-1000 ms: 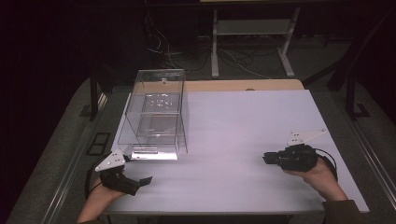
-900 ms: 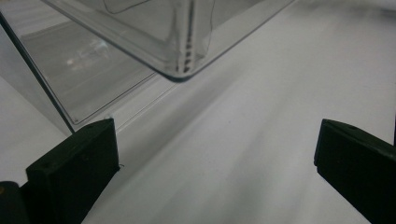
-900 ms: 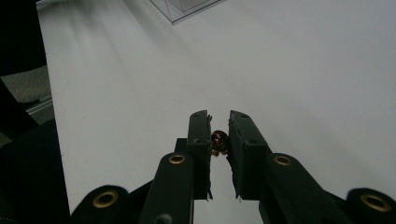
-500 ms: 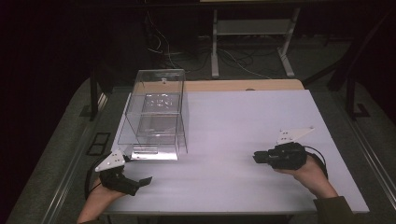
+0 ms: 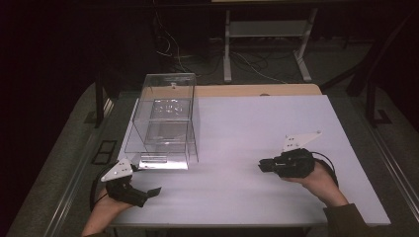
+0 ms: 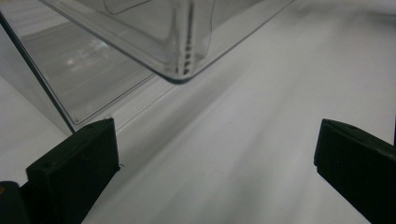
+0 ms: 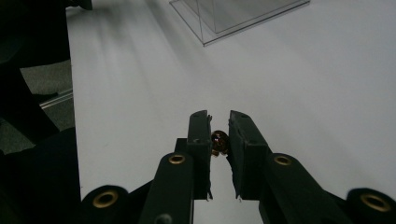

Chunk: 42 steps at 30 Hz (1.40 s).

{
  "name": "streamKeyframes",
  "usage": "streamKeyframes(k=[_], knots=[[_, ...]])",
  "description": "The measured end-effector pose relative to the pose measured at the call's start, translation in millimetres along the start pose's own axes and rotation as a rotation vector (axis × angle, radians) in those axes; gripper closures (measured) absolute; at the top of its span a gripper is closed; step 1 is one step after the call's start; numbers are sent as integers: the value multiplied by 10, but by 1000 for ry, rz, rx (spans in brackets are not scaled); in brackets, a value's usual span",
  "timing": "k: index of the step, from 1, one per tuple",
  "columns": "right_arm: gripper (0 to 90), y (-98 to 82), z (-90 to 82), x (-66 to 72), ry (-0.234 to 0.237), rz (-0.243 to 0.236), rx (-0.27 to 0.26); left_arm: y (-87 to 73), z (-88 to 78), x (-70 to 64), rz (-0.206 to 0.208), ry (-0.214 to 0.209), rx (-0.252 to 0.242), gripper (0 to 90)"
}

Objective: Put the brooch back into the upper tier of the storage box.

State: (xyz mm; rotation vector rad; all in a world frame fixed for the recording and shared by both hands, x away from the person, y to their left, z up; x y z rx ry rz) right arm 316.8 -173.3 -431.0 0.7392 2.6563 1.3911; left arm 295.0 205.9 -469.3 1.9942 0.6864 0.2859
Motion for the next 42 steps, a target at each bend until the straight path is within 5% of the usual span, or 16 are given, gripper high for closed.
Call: streamKeyframes(k=[42], knots=[[785,594,379,286,84,-84,-22,-8,-5,-10,5,-4,4,0]])
Point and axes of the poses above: each handheld gripper's, and its own axes: z roughly forward along the jaws, y roughly out of its top, x roughly to its left, the point moved 8 cm from there along z, roughly forward along the jaws, and after that the axes turned 1 degree about -x, right-handed, at the moved point
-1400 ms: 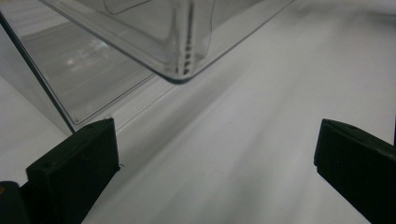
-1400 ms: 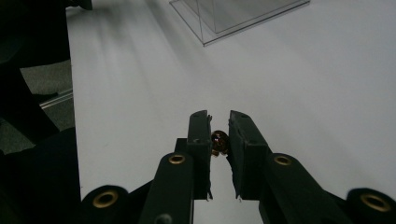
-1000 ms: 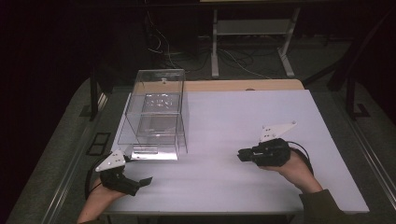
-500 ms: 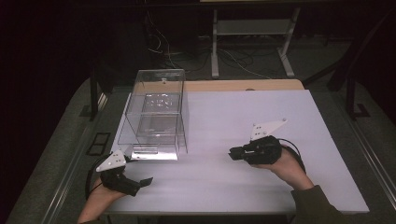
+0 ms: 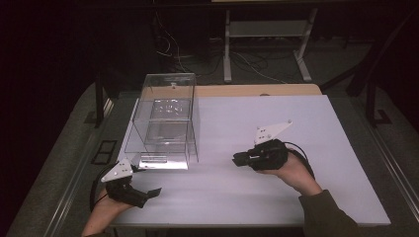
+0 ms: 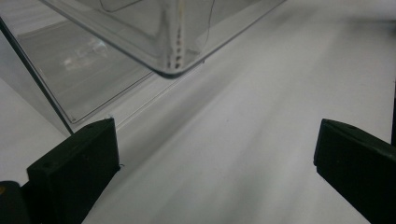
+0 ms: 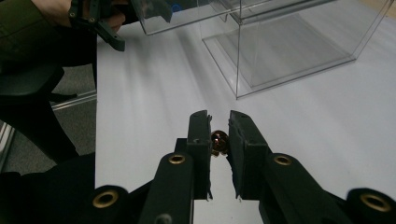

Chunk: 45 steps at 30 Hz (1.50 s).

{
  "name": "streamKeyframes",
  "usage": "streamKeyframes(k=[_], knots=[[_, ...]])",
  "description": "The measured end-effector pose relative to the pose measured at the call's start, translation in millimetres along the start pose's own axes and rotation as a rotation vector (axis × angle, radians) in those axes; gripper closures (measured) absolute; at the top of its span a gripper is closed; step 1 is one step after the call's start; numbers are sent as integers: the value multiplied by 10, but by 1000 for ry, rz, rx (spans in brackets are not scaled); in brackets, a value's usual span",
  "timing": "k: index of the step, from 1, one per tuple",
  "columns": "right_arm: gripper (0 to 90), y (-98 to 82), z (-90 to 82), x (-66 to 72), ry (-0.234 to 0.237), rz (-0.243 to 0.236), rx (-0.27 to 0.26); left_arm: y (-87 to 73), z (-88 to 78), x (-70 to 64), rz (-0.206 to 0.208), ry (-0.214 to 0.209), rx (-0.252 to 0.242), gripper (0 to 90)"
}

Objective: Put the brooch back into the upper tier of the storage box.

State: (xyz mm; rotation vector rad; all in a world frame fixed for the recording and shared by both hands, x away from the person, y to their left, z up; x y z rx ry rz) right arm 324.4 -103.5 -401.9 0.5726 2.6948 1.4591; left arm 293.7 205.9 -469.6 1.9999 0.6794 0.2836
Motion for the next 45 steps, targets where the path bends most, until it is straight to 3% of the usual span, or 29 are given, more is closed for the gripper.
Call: streamKeyframes(k=[45], knots=[[785,1001,121,176,59,-88,-47,10,-26,6,-6,6,-10,0]])
Point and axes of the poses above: each handheld gripper's, and its own axes: z roughly forward along the jaws, y roughly out of its top, x roughly to its left, the point moved 8 cm from there along z, roughly forward along the jaws, and after that the axes turned 1 degree about -x, right-handed, at the moved point
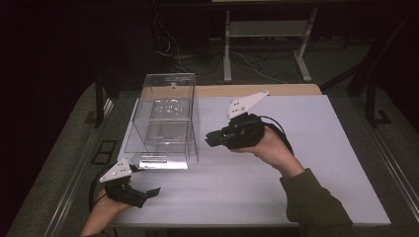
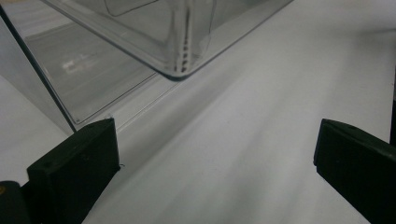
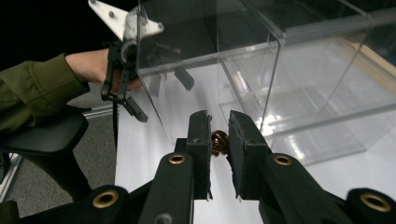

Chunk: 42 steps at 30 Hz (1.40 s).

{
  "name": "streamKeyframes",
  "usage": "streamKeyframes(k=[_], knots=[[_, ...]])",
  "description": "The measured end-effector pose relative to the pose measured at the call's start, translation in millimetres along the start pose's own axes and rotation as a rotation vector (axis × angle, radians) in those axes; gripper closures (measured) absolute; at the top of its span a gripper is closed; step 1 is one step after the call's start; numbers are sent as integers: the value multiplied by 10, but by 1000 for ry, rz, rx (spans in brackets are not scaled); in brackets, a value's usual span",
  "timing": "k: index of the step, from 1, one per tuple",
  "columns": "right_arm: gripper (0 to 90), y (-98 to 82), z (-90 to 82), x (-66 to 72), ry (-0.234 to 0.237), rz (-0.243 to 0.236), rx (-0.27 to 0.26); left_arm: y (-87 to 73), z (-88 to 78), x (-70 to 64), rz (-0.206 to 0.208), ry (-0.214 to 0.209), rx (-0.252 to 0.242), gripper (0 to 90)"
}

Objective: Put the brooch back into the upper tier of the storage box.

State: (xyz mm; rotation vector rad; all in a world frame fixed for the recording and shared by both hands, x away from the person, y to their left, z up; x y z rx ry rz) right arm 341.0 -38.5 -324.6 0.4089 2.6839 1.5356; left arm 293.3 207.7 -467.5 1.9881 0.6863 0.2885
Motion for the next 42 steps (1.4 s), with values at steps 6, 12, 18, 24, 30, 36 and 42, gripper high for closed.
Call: streamKeyframes(k=[6,12,18,24,30,36,42], knots=[[785,161,28,53,16,-14,-12,2,-2,4,0,1,-3,0],[786,328,67,106,29,-26,-11,5,-5,2,2,-1,-3,0],[785,486,142,129,41,-36,-14,8,-15,2,2,-1,-2,0],[785,584,257,172,53,-45,1,14,-22,5,1,-2,-7,0],[785,609,426,160,44,-74,48,21,-23,4,7,-4,-9,0],[785,620,588,170,47,-78,87,19,-26,5,8,-5,-5,0],[781,577,737,193,53,-84,146,21,-26,3,7,-2,-9,0]])
Point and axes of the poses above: each handheld gripper's, and its own axes: z roughly forward along the jaws, y roughly out of its top, x roughly to its left, the point moved 8 cm from there along z, roughly forward along the jaws, and after that the axes turned 1 degree about -x, right-handed, at the moved point
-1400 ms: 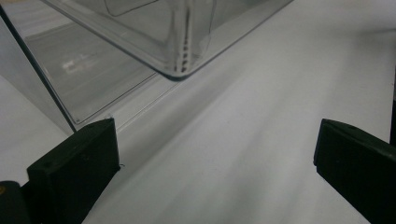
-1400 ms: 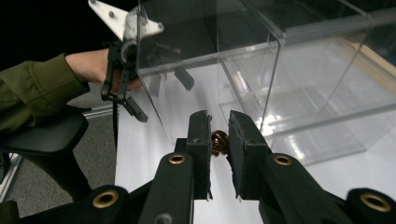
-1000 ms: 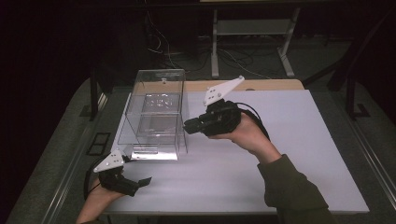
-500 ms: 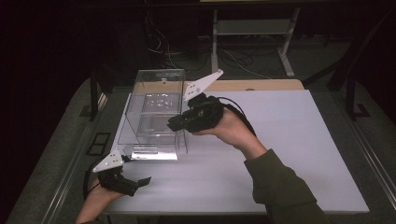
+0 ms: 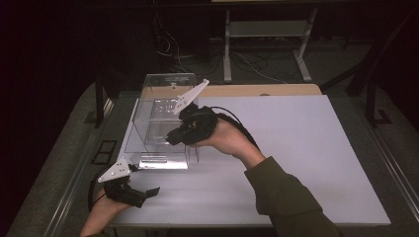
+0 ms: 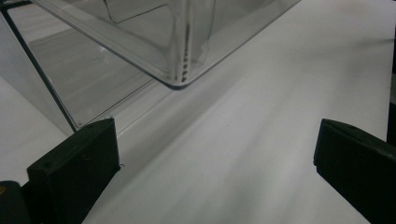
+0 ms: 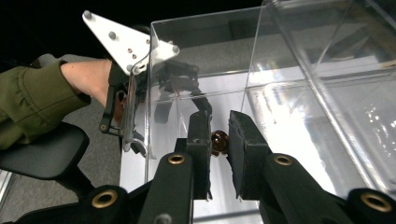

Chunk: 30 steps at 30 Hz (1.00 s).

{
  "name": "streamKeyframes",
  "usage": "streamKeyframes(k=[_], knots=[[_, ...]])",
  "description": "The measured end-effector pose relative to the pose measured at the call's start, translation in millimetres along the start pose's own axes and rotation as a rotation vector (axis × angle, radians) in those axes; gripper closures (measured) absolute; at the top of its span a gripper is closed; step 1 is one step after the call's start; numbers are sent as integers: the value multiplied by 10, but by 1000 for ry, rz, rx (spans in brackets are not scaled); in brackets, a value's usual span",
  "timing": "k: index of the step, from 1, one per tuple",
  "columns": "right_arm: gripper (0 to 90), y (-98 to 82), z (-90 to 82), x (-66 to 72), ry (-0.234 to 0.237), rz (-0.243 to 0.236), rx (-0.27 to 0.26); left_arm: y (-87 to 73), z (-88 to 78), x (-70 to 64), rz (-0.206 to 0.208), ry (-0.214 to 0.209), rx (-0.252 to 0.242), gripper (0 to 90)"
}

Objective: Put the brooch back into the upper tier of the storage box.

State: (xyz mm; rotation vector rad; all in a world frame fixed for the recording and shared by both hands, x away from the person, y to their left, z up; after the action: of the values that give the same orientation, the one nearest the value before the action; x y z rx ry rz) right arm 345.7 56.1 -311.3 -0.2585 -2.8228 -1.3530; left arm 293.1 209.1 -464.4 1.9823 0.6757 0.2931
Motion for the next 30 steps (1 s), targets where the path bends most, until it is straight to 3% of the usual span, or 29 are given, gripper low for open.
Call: streamKeyframes(k=[7,14,30], knots=[[754,-2,66,32,25,-1,11,-1,1,-1,-1,-1,-1,0],[741,9,56,31,16,5,3,4,-1,-4,-2,-2,-5,0],[677,51,-239,25,9,28,-83,2,1,-9,-1,-2,-1,0]])
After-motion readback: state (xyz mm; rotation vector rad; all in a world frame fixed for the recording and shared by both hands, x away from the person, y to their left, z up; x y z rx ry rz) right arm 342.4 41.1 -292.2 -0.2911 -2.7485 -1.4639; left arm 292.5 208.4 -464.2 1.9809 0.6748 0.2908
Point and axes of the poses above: each handheld gripper's, and its own axes: z roughly forward along the jaws, y roughly out of its top, x roughly to its left, the point moved 8 cm from there along z, roughly forward along the jaws, and after that the axes turned 1 degree about -x, right-handed, at the moved point
